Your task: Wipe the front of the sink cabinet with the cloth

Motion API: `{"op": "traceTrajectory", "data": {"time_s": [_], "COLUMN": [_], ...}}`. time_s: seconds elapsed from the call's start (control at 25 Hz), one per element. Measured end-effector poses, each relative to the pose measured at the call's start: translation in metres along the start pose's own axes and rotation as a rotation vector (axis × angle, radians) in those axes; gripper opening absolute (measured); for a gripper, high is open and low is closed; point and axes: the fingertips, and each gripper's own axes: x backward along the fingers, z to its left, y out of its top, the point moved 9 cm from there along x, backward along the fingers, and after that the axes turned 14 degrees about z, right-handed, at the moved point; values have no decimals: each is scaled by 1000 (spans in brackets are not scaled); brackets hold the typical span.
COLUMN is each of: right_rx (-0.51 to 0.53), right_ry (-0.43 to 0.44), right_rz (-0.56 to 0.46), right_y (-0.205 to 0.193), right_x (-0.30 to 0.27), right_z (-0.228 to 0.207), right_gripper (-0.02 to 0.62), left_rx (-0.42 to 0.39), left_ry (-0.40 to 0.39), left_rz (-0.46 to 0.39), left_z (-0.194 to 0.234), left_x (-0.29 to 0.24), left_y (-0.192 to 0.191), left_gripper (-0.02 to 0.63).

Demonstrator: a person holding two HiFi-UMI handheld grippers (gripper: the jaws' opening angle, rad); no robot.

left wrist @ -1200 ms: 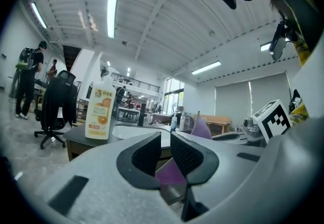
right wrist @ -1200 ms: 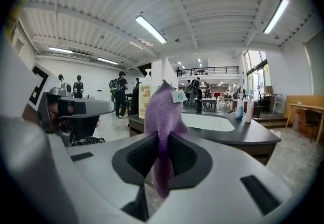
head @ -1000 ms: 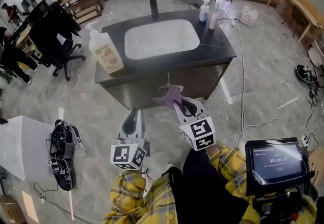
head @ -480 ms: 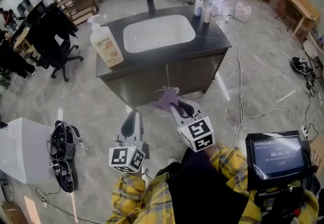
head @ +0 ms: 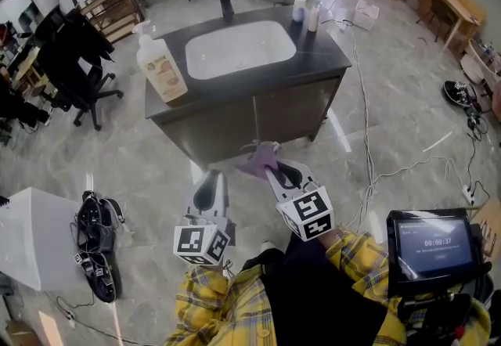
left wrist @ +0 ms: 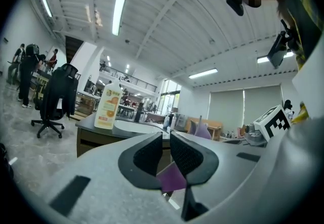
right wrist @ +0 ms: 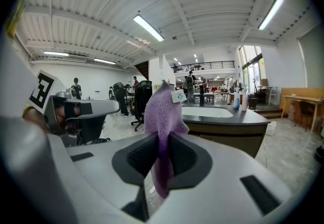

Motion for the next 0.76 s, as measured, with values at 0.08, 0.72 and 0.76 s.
{"op": "traceTrajectory", "data": {"time_s": [0.08,0.72,0.76], "right_rx": [-11,-23,-22], "right_ry": [-10,-13,-12], "right_rz": [-1,4,5], "right_y": [-2,0,0], "right_x": [3,5,4], "right_z": [-3,-23,-24], "right_gripper": [40,41,40], "left_rx": [-1,-23,-20], "left_ry": [-12,-21,-21], "left_rz": [5,30,32], "left_z": [-2,-6,-6], "left_x": [-4,-20,-21], "left_y": [-1,-1,-1], "left_gripper": [35,35,35]}}
